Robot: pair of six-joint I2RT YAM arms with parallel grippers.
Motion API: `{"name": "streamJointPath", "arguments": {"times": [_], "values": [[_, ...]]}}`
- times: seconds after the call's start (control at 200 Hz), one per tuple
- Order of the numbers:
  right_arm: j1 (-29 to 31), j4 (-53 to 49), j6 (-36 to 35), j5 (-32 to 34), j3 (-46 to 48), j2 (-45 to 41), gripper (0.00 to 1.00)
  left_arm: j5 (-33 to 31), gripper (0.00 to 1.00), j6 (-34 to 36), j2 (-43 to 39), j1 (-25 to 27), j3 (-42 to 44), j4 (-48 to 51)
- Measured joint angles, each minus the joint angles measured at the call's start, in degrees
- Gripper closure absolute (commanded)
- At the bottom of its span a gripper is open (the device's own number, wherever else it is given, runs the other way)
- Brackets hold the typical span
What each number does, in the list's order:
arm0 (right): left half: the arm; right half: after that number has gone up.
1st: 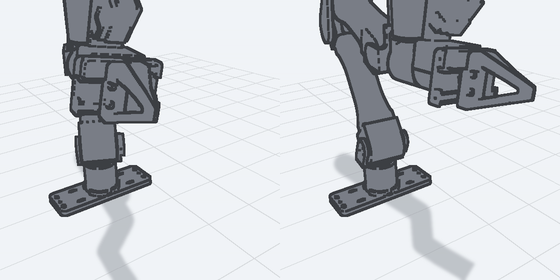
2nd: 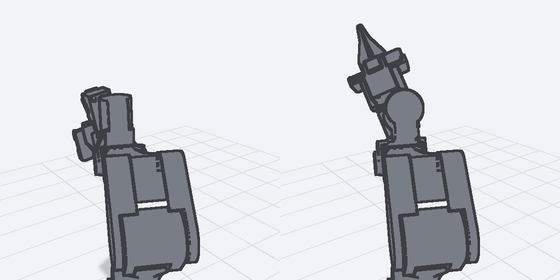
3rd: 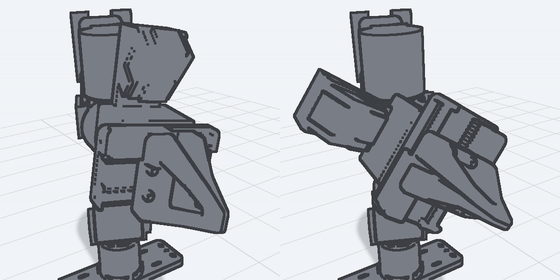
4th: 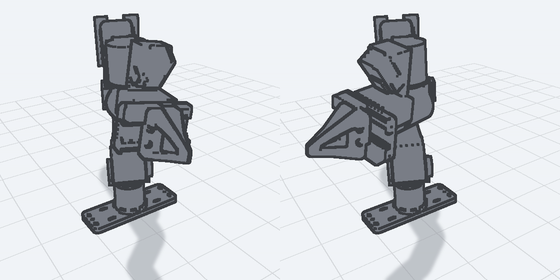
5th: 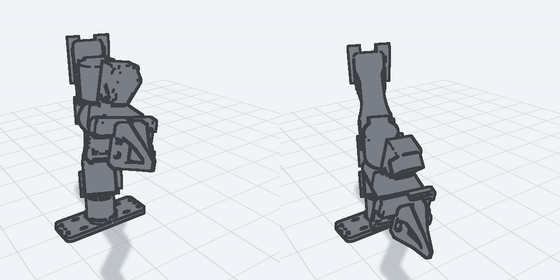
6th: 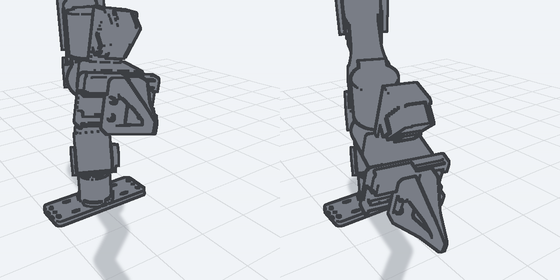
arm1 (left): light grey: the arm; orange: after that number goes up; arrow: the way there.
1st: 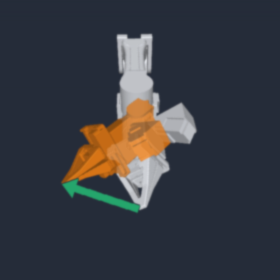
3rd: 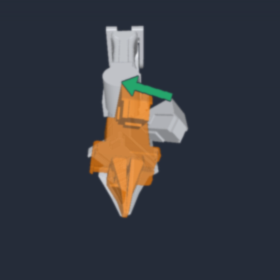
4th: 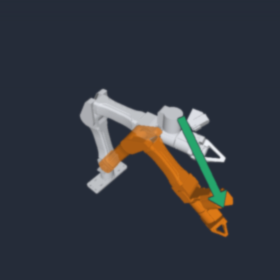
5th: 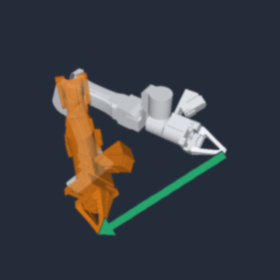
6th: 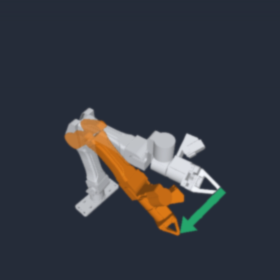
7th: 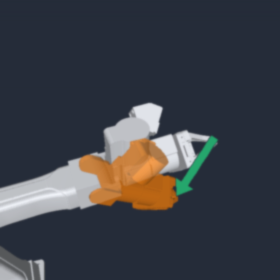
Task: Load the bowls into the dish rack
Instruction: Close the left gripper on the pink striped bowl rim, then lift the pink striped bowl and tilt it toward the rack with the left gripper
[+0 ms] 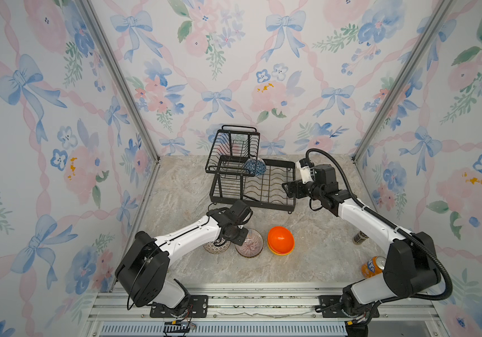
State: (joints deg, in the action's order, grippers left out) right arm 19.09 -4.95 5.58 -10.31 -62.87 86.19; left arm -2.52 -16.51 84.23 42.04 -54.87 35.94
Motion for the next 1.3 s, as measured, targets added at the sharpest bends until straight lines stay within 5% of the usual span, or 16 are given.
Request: {"name": "streamJointPath", "arguments": {"times": [0.165, 1.295], "values": [[-0.02, -0.02, 0.00, -0.02, 0.00, 0.09, 0.03, 0.44, 1.00, -0.02, -0.09, 0.00, -0.85, 0.00], [-0.31, -0.44, 0.00, -1.27, 0.00, 0.09, 0.03, -4.55, 1.00, 0.87, -10.27, 0.00, -1.11, 1.44]]}}
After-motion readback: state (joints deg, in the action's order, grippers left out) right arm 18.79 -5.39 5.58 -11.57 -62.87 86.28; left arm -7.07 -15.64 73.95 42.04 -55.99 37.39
